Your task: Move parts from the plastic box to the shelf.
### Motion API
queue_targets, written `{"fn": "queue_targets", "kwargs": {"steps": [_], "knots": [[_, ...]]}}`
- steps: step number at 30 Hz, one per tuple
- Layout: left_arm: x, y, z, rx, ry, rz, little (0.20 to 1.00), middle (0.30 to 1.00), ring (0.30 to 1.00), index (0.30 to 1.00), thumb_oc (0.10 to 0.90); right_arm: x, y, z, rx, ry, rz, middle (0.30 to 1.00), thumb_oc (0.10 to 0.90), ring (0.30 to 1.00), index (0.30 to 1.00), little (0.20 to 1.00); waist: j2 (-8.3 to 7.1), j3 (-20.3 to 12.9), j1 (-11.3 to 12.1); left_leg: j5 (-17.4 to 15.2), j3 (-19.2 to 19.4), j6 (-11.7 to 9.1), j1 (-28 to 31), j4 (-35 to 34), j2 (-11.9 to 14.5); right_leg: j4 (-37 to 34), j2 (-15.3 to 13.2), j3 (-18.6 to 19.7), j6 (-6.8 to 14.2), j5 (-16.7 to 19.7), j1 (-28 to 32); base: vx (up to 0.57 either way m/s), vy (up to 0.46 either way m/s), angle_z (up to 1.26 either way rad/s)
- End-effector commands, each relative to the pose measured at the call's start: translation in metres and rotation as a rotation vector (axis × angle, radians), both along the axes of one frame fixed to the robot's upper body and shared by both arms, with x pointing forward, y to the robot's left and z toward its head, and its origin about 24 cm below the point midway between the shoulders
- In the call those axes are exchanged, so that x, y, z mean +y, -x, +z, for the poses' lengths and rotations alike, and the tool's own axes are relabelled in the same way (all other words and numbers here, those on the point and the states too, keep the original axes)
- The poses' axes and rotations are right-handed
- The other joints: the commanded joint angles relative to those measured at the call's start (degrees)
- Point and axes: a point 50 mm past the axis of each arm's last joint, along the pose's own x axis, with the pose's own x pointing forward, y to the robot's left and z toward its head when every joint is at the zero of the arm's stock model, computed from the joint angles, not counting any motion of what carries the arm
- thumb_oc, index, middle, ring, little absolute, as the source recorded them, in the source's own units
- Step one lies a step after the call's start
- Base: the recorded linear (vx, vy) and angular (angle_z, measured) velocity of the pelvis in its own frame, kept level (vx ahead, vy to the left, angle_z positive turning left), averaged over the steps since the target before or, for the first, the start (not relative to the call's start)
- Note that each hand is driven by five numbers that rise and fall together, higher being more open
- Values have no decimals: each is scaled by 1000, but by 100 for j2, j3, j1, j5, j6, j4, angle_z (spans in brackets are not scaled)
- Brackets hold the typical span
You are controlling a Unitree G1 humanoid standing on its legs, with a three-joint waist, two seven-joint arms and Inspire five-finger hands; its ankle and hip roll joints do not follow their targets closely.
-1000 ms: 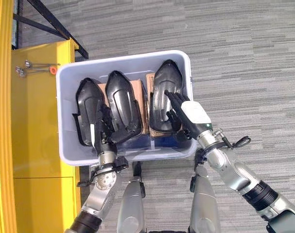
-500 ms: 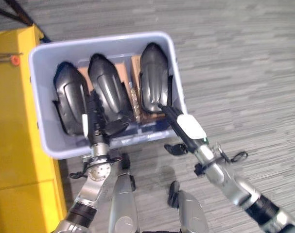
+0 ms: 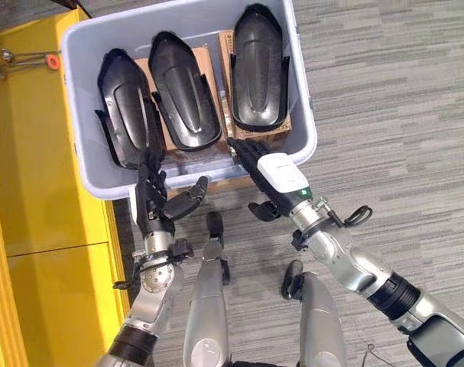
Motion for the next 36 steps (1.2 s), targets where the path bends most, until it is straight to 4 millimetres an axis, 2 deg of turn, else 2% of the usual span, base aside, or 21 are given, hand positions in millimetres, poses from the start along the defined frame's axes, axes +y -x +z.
{"fn": "queue_targets", "kwargs": {"steps": [1,6,12,16,18,19,21,22,25,29,33,36], "knots": [[-7,6,32,-197,-20,-63,1000,1000,1000,1000,900,15,10,61,-286,-172,75,1000,900,1000,1000,1000,237,-91,76,-305,-201,-56,-83,53,-171,-85,242,-319,-333,-84,568,-16,-37,17],[-8,8,33,-214,-1,-122,1000,1000,1000,1000,900,14,9,71,-245,-262,118,1000,900,1000,1000,1000,286,-91,113,-330,-250,-28,-1,58,-243,7,232,-354,-378,-117,573,-9,2,9],[-17,11,40,-270,-16,-260,1000,1000,1000,1000,900,21,43,105,-255,-338,409,1000,900,1000,1000,1000,281,-91,54,-387,-242,0,150,14,-292,-94,163,-331,-328,20,597,0,0,0],[-20,13,43,-314,-5,-321,1000,1000,1000,1000,900,23,66,120,-281,-356,559,1000,900,1000,1000,1000,287,-91,20,-435,-199,29,245,20,-302,-59,174,-319,-351,3,655,0,0,0],[-22,14,42,-317,-14,-358,1000,1000,1000,1000,900,25,72,122,-152,-381,666,1000,900,1000,1000,1000,271,-91,18,-477,-196,37,319,74,-317,-16,193,-318,-383,-29,732,11,-23,4],[-22,14,42,-317,-14,-359,1000,1000,1000,1000,900,25,72,122,-152,-381,666,1000,900,1000,1000,1000,271,-91,18,-477,-196,37,320,74,-317,-16,193,-318,-383,-29,733,34,-54,3],[-23,15,42,-314,-49,-386,1000,1000,1000,1000,900,29,77,119,13,-407,772,1000,900,1000,1000,1000,244,-91,22,-528,-228,57,402,155,-339,15,213,-326,-412,-47,827,38,-77,1],[-24,15,41,-311,-88,-386,1000,1000,1000,1000,900,33,77,114,163,-440,834,1000,900,1000,1000,1000,233,-91,21,-533,-246,52,428,190,-338,22,226,-323,-421,-53,866,34,-83,4],[-22,14,36,-277,-122,-381,1000,1000,1000,1000,900,39,78,98,395,-537,916,1000,900,1000,1000,1000,198,-91,34,-552,-313,68,588,233,-334,44,226,-366,-438,-44,1029,45,-120,8],[-21,11,30,-259,-133,-381,1000,1000,1000,1000,900,28,66,98,245,-716,804,1000,900,1000,1000,1000,176,-148,35,-566,-376,88,714,261,-324,-11,235,-413,-480,-33,1210,49,-87,10],[-21,8,27,-246,-116,-361,1000,1000,1000,1000,900,14,56,112,-16,-759,669,1000,900,1000,1000,1000,228,-183,-7,-614,-370,109,734,291,-341,67,236,-390,-507,-51,1173,36,-5,2],[-22,8,25,-233,-101,-350,1000,1000,1000,1000,900,7,52,124,-126,-806,596,1000,900,1000,1000,1000,292,-168,-37,-646,-344,114,734,326,-364,177,232,-354,-544,-90,1113,39,50,-3]]}}
